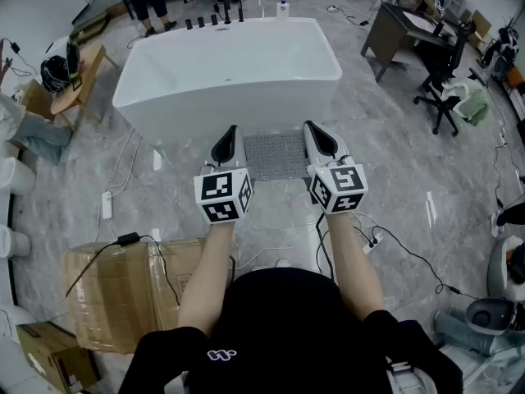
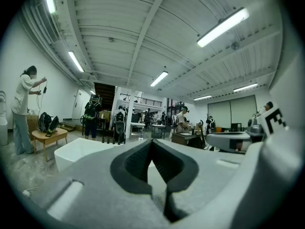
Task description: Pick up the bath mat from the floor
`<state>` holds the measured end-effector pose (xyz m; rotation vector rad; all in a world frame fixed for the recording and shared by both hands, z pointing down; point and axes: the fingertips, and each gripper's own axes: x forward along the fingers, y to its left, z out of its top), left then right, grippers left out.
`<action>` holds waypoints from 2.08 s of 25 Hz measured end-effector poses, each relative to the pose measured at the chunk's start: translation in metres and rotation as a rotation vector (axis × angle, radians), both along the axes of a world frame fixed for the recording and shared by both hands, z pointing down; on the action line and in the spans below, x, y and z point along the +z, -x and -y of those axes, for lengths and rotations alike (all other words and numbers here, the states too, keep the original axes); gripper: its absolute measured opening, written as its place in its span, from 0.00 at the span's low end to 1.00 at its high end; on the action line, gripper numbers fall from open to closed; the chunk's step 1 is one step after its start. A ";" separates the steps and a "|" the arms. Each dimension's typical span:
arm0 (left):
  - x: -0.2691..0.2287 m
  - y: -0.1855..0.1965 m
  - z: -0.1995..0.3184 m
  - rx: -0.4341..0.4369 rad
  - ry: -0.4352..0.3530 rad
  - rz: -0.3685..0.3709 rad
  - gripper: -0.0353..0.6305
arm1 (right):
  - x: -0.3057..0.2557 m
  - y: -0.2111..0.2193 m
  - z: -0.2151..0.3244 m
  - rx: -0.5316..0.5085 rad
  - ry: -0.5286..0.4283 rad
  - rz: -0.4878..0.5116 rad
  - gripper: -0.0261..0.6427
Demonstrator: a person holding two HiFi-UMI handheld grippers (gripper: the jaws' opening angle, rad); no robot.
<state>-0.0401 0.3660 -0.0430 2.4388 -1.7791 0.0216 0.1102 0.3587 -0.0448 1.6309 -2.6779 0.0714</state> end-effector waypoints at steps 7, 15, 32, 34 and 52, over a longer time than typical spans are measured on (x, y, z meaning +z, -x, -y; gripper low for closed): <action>0.005 -0.006 0.000 -0.005 0.019 0.013 0.05 | 0.000 -0.010 0.003 -0.002 -0.005 0.014 0.05; 0.004 -0.025 -0.001 0.010 0.015 0.038 0.05 | 0.000 -0.024 0.001 -0.011 -0.022 0.031 0.05; 0.010 -0.058 -0.021 -0.034 0.068 0.068 0.05 | 0.003 -0.095 -0.014 -0.051 -0.016 0.080 0.05; 0.006 -0.058 -0.022 -0.043 0.064 0.079 0.05 | 0.005 -0.099 -0.017 -0.057 -0.016 0.086 0.05; -0.006 -0.070 -0.021 -0.051 0.020 0.085 0.05 | -0.020 -0.120 -0.025 -0.101 -0.084 0.186 0.05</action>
